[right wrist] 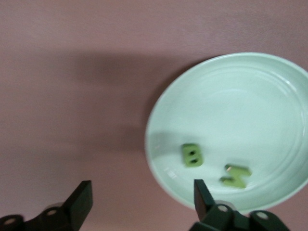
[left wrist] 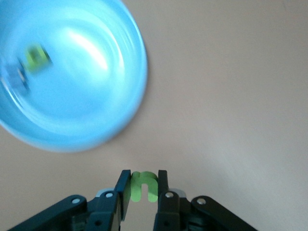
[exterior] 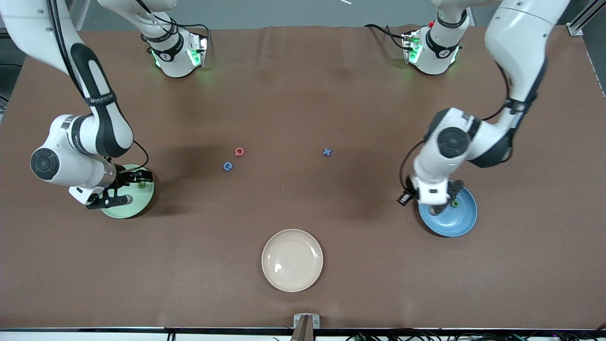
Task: Sort upper and lower case letters into plates
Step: 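Drop the u in the blue plate while the right gripper drops the B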
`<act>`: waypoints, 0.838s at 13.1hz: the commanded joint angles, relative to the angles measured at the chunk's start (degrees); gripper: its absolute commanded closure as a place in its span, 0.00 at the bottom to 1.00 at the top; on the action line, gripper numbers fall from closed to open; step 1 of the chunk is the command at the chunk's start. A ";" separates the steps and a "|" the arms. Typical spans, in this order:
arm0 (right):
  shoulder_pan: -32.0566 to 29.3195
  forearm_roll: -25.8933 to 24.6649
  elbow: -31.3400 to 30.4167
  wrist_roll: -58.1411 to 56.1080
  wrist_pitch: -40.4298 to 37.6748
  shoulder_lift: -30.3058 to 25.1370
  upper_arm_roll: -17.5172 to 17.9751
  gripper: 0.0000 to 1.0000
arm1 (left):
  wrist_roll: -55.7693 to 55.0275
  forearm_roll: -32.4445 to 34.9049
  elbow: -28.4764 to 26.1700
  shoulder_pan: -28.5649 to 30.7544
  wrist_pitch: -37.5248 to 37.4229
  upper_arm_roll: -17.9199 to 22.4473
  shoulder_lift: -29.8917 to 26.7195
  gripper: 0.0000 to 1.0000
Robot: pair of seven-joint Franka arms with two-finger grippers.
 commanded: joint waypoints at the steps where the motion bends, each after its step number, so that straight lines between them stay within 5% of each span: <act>1: 6.18 0.55 -1.01 14.56 -1.80 -2.84 -0.09 0.02 | 9.62 0.90 -0.85 6.99 -0.43 -0.59 0.18 0.99; 3: 10.75 0.73 -1.19 26.95 -1.10 -2.50 0.00 0.02 | 14.12 0.90 -0.76 10.70 -0.34 -0.50 1.76 0.91; 4: 13.21 0.82 -1.19 33.02 -0.84 -2.41 0.00 0.02 | 14.66 0.99 -0.76 11.76 -0.34 -0.50 2.29 0.76; 6: 17.44 1.87 -2.32 41.04 1.78 -2.23 0.00 0.02 | 14.41 0.90 -0.94 11.94 -0.43 -0.41 2.03 0.02; 11: 23.51 3.46 -9.09 52.93 13.92 -2.14 -0.09 0.02 | 12.74 0.73 -0.94 10.98 -3.77 -2.42 0.63 0.00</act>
